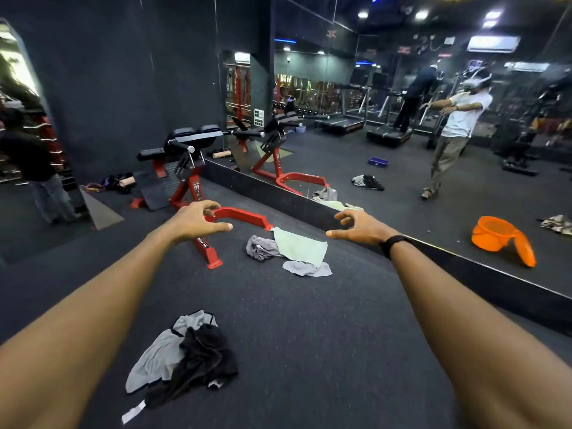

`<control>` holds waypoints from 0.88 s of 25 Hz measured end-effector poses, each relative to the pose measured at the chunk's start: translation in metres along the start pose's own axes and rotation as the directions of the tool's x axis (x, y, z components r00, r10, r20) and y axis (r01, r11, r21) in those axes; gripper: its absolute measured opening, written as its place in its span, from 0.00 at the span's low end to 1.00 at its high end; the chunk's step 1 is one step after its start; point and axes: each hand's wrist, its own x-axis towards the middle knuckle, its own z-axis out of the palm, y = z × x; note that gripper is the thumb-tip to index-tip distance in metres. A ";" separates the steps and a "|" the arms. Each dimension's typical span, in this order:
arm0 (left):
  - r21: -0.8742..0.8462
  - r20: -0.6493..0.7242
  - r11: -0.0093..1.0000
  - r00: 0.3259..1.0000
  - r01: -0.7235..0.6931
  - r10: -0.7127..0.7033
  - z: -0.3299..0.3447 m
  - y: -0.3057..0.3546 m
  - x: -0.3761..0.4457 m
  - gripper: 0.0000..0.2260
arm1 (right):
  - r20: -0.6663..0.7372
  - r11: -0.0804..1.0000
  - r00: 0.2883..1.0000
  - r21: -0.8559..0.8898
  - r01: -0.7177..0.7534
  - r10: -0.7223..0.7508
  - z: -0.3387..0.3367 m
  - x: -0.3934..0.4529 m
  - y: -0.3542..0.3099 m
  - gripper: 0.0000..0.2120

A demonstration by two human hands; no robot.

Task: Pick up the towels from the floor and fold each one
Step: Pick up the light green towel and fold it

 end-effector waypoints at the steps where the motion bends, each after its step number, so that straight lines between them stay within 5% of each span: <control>1: -0.010 0.004 1.000 1.000 -0.003 0.003 0.006 0.004 0.013 0.31 | 0.004 1.000 1.000 0.014 -0.006 0.006 -0.002 0.009 0.006 0.30; 22: -0.051 0.096 0.999 0.995 0.012 -0.007 0.145 0.092 0.385 0.29 | 0.064 0.996 0.996 0.062 -0.067 0.063 -0.099 0.342 0.176 0.31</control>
